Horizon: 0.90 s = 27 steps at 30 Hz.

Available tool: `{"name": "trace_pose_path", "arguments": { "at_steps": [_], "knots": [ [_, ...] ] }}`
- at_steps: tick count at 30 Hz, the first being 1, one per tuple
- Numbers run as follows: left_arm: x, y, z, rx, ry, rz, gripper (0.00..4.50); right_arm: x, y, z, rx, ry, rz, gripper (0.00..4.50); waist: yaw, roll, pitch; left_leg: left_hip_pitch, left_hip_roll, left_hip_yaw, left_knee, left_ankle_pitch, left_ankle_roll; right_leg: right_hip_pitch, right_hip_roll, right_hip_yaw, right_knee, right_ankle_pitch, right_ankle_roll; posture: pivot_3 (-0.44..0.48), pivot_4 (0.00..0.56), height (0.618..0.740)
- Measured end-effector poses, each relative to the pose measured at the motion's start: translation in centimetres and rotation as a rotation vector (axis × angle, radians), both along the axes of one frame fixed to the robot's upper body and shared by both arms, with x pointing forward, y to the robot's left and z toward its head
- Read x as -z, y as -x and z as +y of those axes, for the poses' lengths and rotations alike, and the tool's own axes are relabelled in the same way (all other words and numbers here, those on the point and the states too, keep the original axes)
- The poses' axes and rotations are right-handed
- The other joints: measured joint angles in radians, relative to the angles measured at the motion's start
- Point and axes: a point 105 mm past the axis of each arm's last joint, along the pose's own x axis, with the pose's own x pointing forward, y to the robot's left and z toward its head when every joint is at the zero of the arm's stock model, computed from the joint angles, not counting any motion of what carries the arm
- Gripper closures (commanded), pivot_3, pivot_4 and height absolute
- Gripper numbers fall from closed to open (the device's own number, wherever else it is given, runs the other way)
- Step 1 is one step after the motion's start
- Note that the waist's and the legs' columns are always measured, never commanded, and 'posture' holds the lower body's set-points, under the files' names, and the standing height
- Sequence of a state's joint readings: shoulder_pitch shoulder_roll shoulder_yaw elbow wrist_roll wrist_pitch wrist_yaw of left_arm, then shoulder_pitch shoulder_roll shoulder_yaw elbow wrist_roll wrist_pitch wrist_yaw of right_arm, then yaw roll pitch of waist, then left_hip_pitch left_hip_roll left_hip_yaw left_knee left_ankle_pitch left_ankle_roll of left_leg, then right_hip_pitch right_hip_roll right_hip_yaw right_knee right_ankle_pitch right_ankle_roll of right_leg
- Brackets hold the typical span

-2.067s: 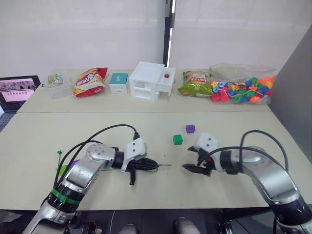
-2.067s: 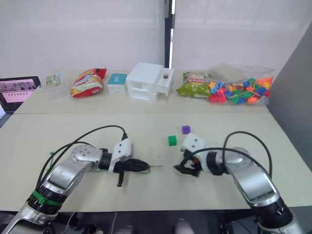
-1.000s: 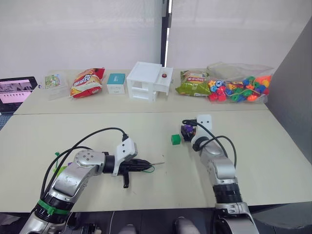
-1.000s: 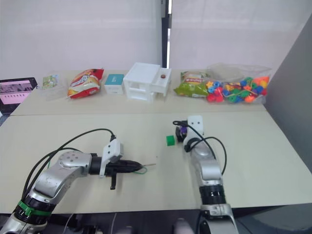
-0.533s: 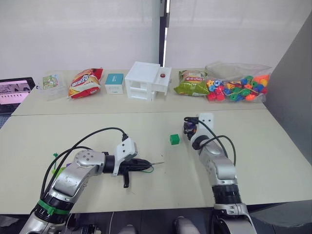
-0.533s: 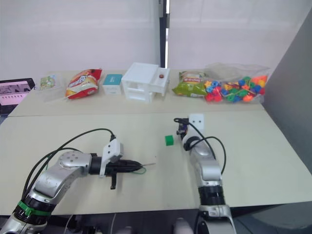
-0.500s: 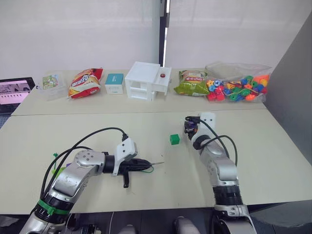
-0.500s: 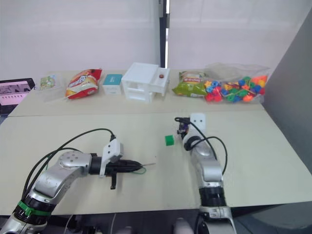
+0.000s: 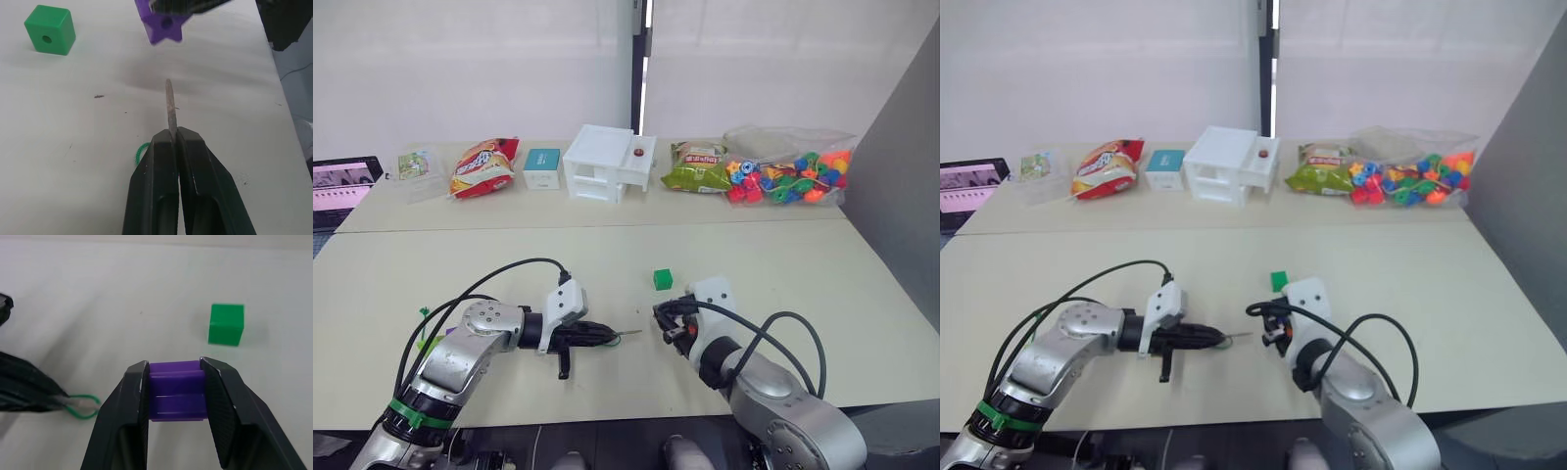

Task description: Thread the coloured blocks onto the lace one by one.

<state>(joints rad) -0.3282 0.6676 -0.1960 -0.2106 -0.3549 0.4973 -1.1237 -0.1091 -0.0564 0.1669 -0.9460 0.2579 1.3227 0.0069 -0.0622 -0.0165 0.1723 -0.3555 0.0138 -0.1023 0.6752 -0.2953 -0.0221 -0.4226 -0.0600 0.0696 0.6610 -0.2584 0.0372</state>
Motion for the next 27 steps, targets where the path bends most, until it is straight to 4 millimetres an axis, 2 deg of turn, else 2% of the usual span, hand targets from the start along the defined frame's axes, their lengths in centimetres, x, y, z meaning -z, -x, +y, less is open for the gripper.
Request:
{"name": "trace_pose_path", "arguments": {
  "at_steps": [5, 9, 11, 12, 14, 17, 18, 19, 24, 27],
  "knots": [
    [0.1, 0.0, 0.0, 0.008, -0.002, 0.006, 4.50, 2.4, -0.7, -0.1, 0.039, 0.023, 0.106, 3.42, 0.000, 0.000, 0.000, 0.000, 0.000, 0.000, 0.000, 0.000, 0.000, -0.001, 0.000, 0.000, 0.001, 0.000, 0.000, 0.000, 0.150, 0.740],
    [-0.1, -0.1, 0.1, 0.010, -0.008, 0.000, 4.50, 2.5, -1.0, -0.2, 0.066, 0.008, 0.110, 3.42, -0.001, 0.000, 0.000, 0.000, 0.000, 0.000, 0.000, 0.000, 0.000, 0.000, 0.000, 0.000, 0.001, 0.000, 0.000, 0.000, 0.150, 0.740],
    [-0.1, -0.1, 0.1, 0.010, -0.009, 0.000, 4.50, 2.5, -1.1, -0.2, 0.069, 0.004, 0.111, 2.28, -0.001, 0.000, 0.000, 0.001, 0.000, 0.000, 0.000, 0.000, 0.000, 0.000, 0.000, 0.000, 0.001, 0.000, 0.000, 0.000, 0.150, 0.740],
    [-0.1, -0.1, 0.1, 0.010, -0.009, -0.001, 4.50, 2.6, -1.1, -0.3, 0.069, 0.003, 0.118, 2.04, -0.001, 0.000, 0.000, 0.001, 0.000, 0.000, 0.000, 0.000, 0.000, 0.000, 0.000, 0.000, 0.001, 0.000, 0.000, 0.000, 0.150, 0.740],
    [-0.1, -0.1, 0.2, 0.009, -0.012, -0.001, 4.50, 2.6, -1.5, -0.7, 0.078, -0.005, 0.125, 1.27, -0.001, 0.000, 0.000, 0.000, 0.000, 0.000, 0.000, 0.000, 0.000, -0.001, 0.000, 0.000, 0.000, 0.000, 0.000, 0.000, 0.150, 0.740],
    [-0.1, -0.1, 0.3, 0.007, -0.015, -0.002, 4.50, -0.6, -2.5, -1.4, 0.070, -0.024, 0.007, 0.26, -0.001, 0.000, 0.000, 0.000, 0.000, 0.000, -0.001, 0.000, 0.000, -0.001, 0.000, 0.000, 0.000, 0.000, 0.000, 0.000, 0.150, 0.740],
    [-0.1, -0.1, 0.3, 0.007, -0.015, -0.001, 4.50, -1.5, -2.6, -1.6, 0.067, -0.030, -0.023, 0.04, -0.001, 0.000, 0.000, 0.000, 0.000, -0.001, -0.001, 0.000, 0.000, 0.000, 0.000, -0.001, 0.001, 0.000, 0.000, 0.000, 0.150, 0.740],
    [-0.1, -0.1, 0.3, 0.005, -0.015, -0.001, 4.50, -2.3, -2.7, -1.9, 0.052, -0.026, -0.045, 0.04, -0.001, 0.000, 0.000, 0.000, 0.000, -0.001, -0.001, 0.000, 0.000, -0.001, 0.000, -0.001, 0.001, 0.000, 0.000, 0.000, 0.150, 0.740],
    [0.2, 0.3, 0.3, -0.003, -0.013, 0.003, 4.50, -5.7, -1.8, -2.7, -0.305, 0.080, -0.141, 0.04, 0.004, 0.000, 0.000, 0.000, 0.000, -0.001, -0.001, -0.001, 0.001, 0.002, 0.000, -0.002, -0.004, 0.000, 0.000, 0.000, 0.150, 0.740],
    [0.3, 0.3, 0.3, -0.011, -0.013, 0.004, 4.50, -4.3, -0.2, -2.5, -0.610, 0.151, -0.052, 0.04, 0.008, 0.000, 0.001, 0.000, 0.000, 0.000, -0.001, -0.001, 0.002, 0.002, 0.000, -0.001, -0.005, 0.000, 0.000, 0.000, 0.150, 0.740]
  ]
}}
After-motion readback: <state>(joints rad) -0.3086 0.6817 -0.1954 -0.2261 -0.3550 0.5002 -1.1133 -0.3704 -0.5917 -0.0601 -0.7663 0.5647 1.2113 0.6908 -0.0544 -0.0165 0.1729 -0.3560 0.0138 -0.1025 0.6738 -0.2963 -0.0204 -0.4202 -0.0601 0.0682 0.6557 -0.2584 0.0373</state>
